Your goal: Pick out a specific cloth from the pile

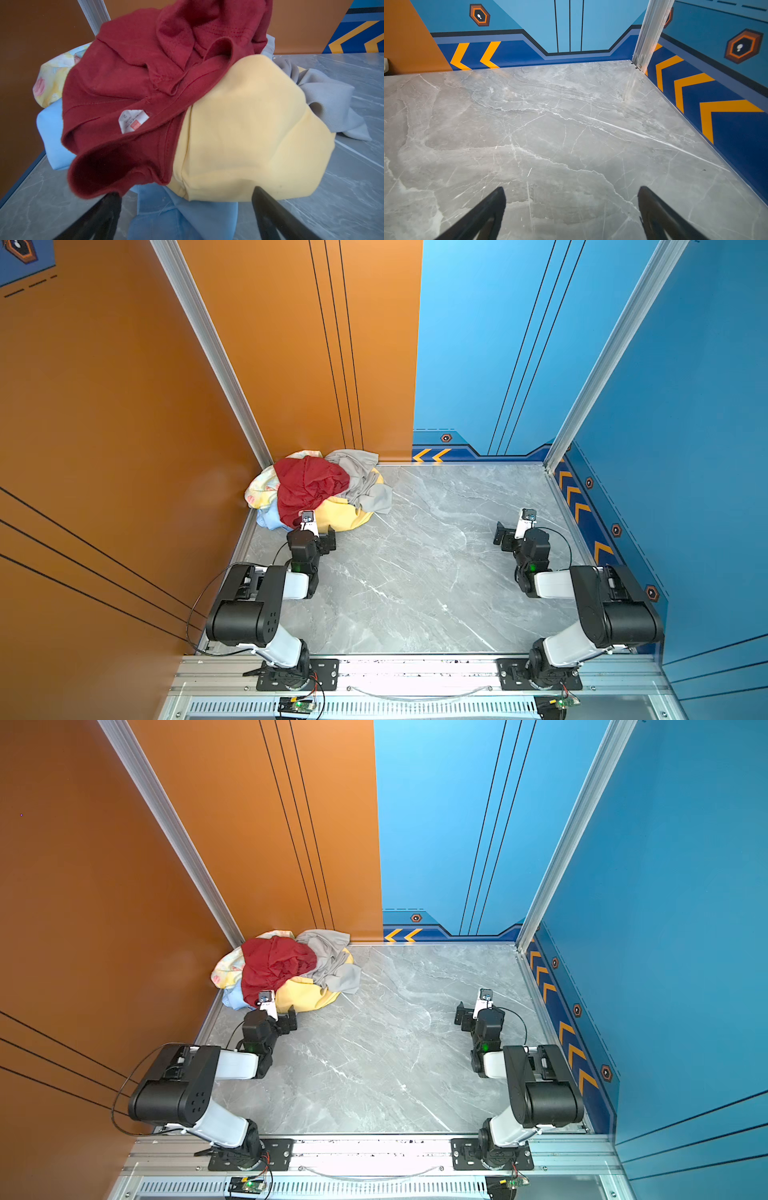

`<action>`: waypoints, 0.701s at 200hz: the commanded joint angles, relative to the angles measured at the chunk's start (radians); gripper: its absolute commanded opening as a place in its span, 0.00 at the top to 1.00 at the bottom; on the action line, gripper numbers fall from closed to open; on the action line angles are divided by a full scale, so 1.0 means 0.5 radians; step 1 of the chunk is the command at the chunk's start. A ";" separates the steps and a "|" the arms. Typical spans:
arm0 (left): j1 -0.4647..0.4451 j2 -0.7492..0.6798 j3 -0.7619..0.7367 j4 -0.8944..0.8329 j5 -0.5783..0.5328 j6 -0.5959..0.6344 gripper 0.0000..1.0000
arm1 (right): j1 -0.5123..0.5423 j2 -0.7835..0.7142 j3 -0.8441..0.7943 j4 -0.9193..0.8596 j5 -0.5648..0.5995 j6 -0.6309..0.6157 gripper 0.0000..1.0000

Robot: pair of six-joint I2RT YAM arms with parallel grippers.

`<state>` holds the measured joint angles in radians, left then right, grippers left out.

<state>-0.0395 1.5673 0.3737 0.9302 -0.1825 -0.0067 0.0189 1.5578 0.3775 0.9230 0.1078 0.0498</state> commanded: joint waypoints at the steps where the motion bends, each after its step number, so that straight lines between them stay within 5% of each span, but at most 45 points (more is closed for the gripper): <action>1: 0.002 -0.010 0.013 -0.016 0.013 0.026 0.02 | 0.008 -0.023 -0.003 -0.040 -0.013 0.018 0.00; 140: 0.000 -0.007 0.011 -0.017 0.017 0.030 0.02 | 0.008 -0.023 -0.004 -0.039 -0.013 0.020 0.00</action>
<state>-0.0395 1.5673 0.3737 0.9302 -0.1825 -0.0032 0.0185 1.5578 0.3775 0.9226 0.1078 0.0498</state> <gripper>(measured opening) 0.979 0.996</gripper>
